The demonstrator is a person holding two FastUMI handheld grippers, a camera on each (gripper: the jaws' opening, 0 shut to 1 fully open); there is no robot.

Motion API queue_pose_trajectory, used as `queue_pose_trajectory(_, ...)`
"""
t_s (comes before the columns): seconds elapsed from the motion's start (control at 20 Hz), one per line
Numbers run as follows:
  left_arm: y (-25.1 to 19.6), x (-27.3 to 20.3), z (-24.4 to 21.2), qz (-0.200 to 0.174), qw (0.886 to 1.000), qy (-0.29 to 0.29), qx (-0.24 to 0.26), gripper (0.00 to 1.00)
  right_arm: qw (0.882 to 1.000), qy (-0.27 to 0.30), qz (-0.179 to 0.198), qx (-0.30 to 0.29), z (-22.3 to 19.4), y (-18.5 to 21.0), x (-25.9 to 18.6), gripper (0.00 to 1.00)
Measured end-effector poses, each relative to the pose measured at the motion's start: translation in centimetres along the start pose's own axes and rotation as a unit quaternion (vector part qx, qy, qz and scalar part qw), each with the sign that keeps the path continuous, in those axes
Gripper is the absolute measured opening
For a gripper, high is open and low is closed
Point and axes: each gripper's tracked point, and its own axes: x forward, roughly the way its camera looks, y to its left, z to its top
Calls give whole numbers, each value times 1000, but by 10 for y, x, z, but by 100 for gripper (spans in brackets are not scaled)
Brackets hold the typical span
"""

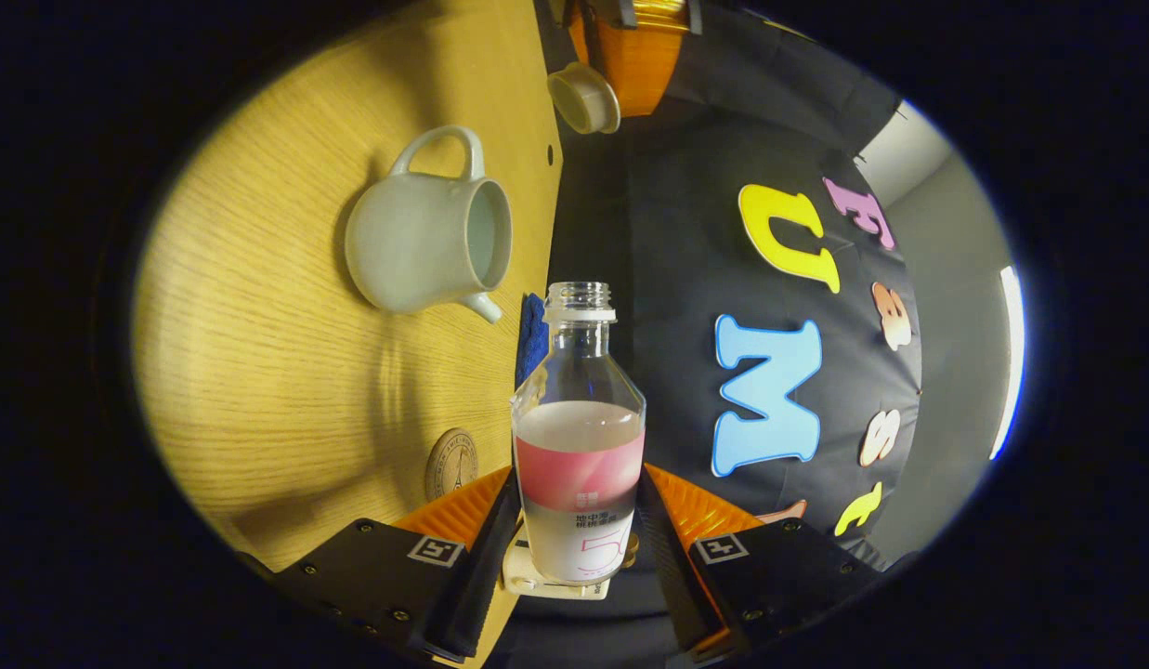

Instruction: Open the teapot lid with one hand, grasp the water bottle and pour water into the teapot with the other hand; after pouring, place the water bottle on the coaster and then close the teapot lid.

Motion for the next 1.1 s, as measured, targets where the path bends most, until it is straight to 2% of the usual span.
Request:
queue_pose_trajectory(0.25, -1, -1, 0, 0, 1000, 1, 0, 16, 997, -17, -18, -66, 10, -8, 0, 75)
queue_pose_trajectory(0.55, -1, -3, 2, -1, 1000, 2, 0, 15, 993, -20, -32, -108, 9, -13, 2, 75)
queue_pose_trajectory(0.8, 0, -2, 2, -2, 1000, 4, 0, 16, 986, -30, -61, -152, 14, -23, 2, 75)
queue_pose_trajectory(1.1, 2, -3, 2, -1, 1000, 2, -1, 16, 971, -47, -104, -212, 25, -35, 0, 75)
